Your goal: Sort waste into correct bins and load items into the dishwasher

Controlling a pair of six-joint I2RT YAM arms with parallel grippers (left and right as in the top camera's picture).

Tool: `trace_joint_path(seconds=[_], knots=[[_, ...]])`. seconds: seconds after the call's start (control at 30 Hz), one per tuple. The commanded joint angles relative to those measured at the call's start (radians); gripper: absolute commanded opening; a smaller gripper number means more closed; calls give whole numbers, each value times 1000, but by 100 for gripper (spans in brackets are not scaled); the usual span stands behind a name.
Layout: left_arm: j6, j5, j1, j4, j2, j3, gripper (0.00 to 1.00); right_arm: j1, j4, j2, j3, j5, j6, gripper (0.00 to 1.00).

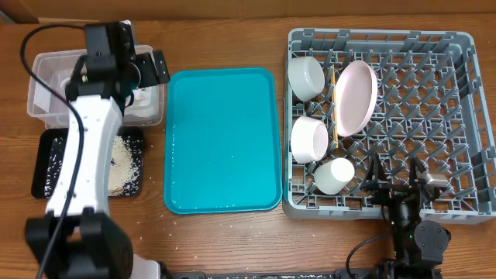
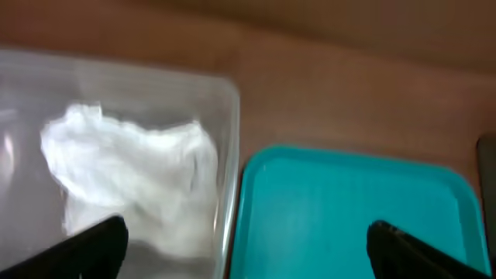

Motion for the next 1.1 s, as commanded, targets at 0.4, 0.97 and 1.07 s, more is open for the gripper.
trace_joint_path(seconds=[0.4, 0.97, 1.07], knots=[[82, 39, 74, 522, -948, -1007, 100, 5, 5, -11, -10, -2, 4, 100], [95, 46, 84, 490, -1625, -1445, 100, 5, 5, -11, -10, -2, 4, 100], [97, 42, 76, 501, -1651, -1445, 100, 5, 5, -11, -10, -2, 4, 100]])
